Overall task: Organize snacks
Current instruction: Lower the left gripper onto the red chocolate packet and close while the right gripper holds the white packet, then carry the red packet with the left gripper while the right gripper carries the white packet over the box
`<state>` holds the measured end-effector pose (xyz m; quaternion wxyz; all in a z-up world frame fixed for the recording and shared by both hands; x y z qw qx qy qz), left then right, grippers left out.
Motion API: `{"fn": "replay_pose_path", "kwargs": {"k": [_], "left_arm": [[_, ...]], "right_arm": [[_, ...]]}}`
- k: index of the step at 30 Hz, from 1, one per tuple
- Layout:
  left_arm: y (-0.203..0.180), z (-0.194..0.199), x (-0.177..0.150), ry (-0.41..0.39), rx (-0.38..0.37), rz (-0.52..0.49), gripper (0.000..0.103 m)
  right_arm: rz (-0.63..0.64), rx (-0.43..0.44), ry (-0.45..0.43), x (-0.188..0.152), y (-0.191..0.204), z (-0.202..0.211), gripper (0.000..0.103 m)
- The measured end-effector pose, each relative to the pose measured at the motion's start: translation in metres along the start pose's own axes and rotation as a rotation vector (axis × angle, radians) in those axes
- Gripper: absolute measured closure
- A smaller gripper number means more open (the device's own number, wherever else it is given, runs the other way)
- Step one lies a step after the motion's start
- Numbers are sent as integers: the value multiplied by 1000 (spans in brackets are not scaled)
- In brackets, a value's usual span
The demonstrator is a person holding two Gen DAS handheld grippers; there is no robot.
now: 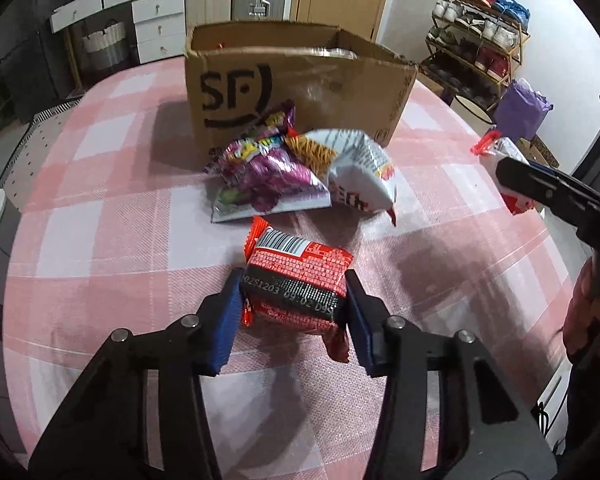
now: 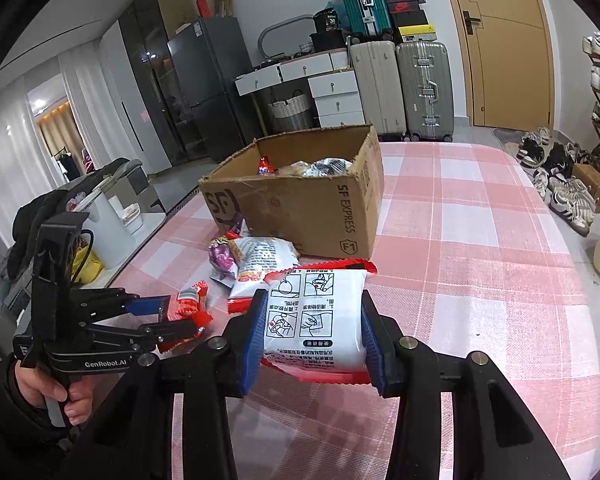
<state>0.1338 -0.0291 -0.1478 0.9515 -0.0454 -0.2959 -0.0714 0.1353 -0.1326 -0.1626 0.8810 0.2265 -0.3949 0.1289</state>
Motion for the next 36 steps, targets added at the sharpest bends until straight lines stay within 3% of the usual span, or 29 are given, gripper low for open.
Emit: {"fn": "replay_pose_path", "kwargs": {"k": [14, 17, 36], "left_arm": [[11, 42, 14, -68, -14, 10, 58], [17, 47, 25, -48, -66, 40, 58], [10, 114, 120, -209, -58, 16, 58]], "right_arm": [[28, 24, -15, 11, 22, 8, 60], [36, 35, -24, 17, 27, 11, 60], [117, 90, -109, 106, 54, 17, 60]]}}
Point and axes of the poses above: each gripper's, at about its wrist camera, not at the fingertips, and z roughly against the way its jaws point, y to its left, x to its top, the point moved 3 cm from there along -z, roughly the way its jaws point, and after that the axes turned 5 degrees about x, right-handed, at the moved point
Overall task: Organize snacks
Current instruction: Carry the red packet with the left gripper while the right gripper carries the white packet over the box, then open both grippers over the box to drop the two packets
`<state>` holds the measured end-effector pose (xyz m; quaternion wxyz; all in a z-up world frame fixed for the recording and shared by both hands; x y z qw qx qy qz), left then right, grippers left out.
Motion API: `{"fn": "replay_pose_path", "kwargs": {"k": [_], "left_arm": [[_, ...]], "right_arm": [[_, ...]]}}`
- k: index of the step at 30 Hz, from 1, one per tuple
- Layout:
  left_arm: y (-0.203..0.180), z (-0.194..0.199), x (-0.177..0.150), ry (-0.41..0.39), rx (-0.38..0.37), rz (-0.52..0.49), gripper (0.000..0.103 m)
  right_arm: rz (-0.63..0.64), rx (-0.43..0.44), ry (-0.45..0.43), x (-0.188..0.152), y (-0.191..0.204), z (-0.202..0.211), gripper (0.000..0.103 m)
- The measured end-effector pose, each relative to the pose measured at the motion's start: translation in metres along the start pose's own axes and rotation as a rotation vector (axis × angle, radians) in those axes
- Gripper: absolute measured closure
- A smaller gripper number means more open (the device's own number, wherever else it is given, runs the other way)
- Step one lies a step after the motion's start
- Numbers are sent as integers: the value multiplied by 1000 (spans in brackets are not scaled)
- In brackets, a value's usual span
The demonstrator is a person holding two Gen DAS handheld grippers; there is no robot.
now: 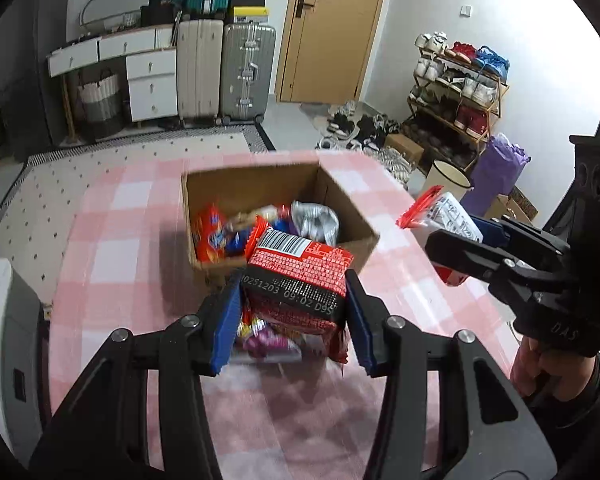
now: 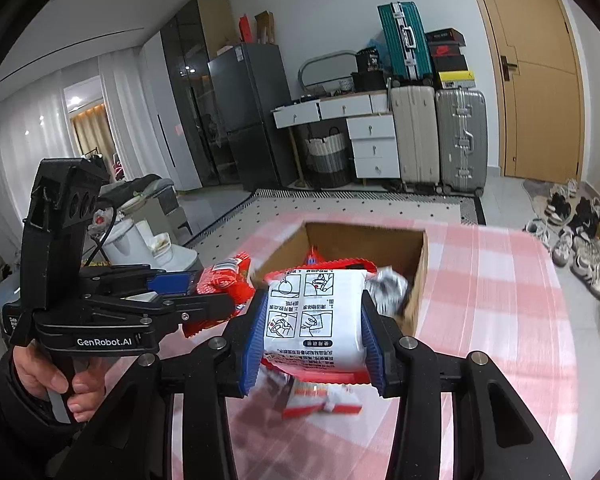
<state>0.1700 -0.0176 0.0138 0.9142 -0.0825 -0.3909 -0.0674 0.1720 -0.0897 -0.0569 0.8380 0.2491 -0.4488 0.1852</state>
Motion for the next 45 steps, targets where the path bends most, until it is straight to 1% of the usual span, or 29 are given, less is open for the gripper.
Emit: {"fn": "replay_pose_path", "kwargs": {"k": [9, 12, 16, 22, 27, 29, 35, 41, 43, 44, 45], "left_arm": [[4, 9, 62, -48, 7, -10, 58], [6, 4, 85, -55, 11, -10, 58], [12, -10, 113, -58, 15, -4, 58], [29, -49, 144, -19, 20, 11, 58], [38, -91, 147, 17, 35, 18, 58], [41, -107, 149, 33, 28, 16, 58], [46, -156, 145, 85, 18, 21, 58], [46, -188, 138, 115, 6, 35, 57], [49, -197, 137, 130, 3, 50, 55], [49, -198, 137, 131, 7, 56, 51], [51, -201, 136, 134, 3, 60, 48]], "right_arm": [[46, 12, -30, 53, 2, -8, 60], [44, 14, -39, 70, -3, -13, 60], [41, 8, -42, 88, -11, -25, 60], [35, 1, -26, 105, -24, -51, 60], [13, -5, 7, 113, -41, -81, 60], [11, -19, 29, 113, -47, -97, 60], [-11, -34, 90, 103, -65, -136, 59], [-23, -41, 110, 98, -76, -159, 58], [-36, -44, 113, 95, -81, -163, 56], [-43, -46, 115, 95, -84, -165, 53], [-47, -50, 115, 95, -86, -166, 51]]}}
Point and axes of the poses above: each gripper's, at about its wrist camera, not at the fingertips, and z roughly against the way its jaws point, y to its left, x to its top, the point moved 3 cm from there along -z, roughly the way its jaws point, and after that the axes turned 5 degrees about x, right-handed, at the moved point
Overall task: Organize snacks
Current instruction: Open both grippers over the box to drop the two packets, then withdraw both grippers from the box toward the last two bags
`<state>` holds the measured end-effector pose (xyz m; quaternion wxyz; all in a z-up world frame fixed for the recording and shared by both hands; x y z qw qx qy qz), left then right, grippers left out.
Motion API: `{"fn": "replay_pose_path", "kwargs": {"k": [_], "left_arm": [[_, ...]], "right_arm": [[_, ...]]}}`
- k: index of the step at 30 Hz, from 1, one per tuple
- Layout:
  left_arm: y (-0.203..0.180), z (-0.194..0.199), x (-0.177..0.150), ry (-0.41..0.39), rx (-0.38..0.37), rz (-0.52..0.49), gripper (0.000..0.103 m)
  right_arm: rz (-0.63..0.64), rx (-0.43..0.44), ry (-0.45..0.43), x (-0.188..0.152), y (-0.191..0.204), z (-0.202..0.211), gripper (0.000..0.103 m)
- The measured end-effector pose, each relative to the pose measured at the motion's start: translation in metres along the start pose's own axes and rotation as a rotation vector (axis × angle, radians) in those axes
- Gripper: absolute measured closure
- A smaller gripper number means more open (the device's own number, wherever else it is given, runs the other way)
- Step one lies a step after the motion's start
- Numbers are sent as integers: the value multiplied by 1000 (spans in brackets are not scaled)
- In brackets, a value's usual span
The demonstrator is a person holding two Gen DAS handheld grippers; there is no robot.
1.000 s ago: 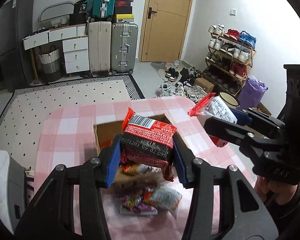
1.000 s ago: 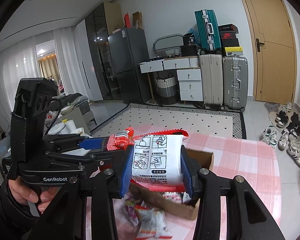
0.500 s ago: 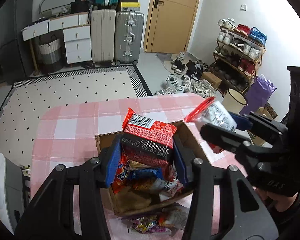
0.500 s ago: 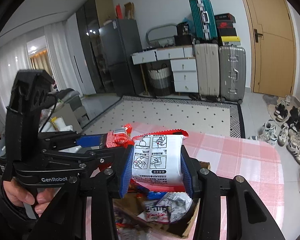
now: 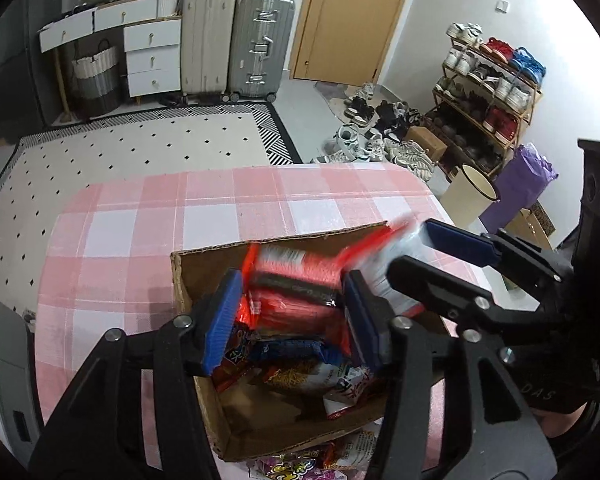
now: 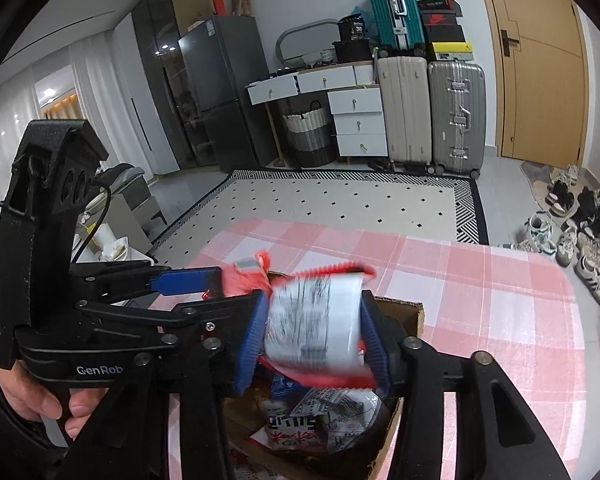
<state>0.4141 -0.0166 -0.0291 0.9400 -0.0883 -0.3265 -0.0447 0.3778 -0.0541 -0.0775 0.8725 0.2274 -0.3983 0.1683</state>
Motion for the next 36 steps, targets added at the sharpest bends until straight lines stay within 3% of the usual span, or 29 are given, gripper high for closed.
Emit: {"fn": "replay_pose_path", "kwargs": {"k": [5, 9, 21, 23, 30, 36], "left_arm": [[6, 2, -5, -7, -4, 6, 37], [0, 16, -10, -31, -1, -3, 35], [-23, 93, -30, -121, -7, -16, 26], [-25, 107, -35, -144, -3, -17, 22], [-21, 149, -69, -214, 19, 19, 17], [-16, 169, -102, -209, 67, 33, 14]], "right_arm": [[-8, 4, -17, -3, -3, 6, 44], [1, 5, -47, -3, 2, 21, 41], [38, 8, -139, -7, 30, 87, 29], [44, 4, -152, -10, 35, 98, 19], [56, 14, -200, -21, 53, 139, 14], [53, 12, -223, -32, 66, 165, 11]]}}
Point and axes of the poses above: each gripper's, at about its wrist camera, not at the fingertips, and z roughly against the way its jaws point, y to its left, x to its top, the point moved 3 cm from there along -z, roughly the way its jaws point, and after that the axes turned 5 degrees about x, right-handed, at the moved point
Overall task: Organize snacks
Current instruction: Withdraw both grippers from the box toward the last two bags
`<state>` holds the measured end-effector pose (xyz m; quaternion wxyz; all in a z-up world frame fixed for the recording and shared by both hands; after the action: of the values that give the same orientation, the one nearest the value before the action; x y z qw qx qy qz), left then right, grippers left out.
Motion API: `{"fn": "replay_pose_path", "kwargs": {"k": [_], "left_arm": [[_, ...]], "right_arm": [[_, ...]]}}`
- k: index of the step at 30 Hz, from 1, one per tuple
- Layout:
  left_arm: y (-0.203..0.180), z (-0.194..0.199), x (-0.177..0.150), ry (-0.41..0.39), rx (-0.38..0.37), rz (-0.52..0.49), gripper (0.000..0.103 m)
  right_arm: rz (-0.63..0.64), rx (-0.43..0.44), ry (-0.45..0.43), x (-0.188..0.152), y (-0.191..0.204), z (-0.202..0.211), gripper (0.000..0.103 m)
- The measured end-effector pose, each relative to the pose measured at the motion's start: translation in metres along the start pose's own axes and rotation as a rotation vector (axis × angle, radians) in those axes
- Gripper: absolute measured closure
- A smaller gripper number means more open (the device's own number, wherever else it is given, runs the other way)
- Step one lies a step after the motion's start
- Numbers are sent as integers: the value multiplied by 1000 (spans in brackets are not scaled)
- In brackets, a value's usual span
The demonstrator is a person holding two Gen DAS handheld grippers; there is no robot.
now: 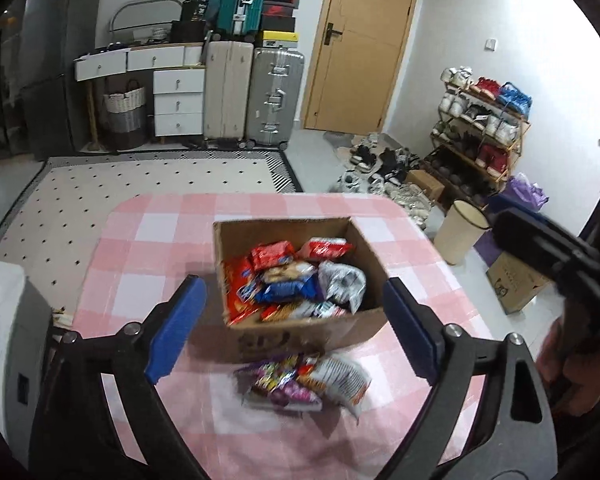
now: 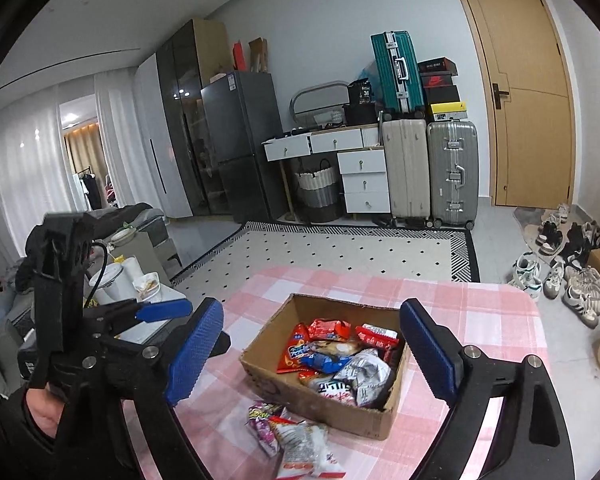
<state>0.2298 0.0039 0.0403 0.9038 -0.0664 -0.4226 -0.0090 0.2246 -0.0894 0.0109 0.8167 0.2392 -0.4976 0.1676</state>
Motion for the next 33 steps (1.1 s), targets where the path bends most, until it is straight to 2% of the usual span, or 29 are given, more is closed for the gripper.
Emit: {"fn": "replay_pose_path", "kwargs": {"k": [2, 5, 16, 33], "left_arm": [[2, 10, -9, -9, 20, 3, 12], [4, 26, -22, -37, 25, 8, 0], [7, 74, -61, -107, 44, 10, 0], [26, 53, -110, -78, 29, 71, 0]], "right_arm": [[3, 4, -13, -3, 6, 10, 11], [5, 8, -29, -10, 13, 25, 8], [-12, 9, -60, -42, 26, 62, 3], [-65, -1, 32, -108, 14, 45, 3]]}}
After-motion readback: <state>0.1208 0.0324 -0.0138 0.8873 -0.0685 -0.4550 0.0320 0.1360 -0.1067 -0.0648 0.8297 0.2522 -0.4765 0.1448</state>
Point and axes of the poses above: each gripper's, at about its wrist camera, not at the fingertips, and z roughly against the way its jaws point, y to its left, x to its top, the point moved 3 cm from there along -z, roughly the way its jaws point, and after that the axes turned 5 degrees about x, right-handed, at the moved point
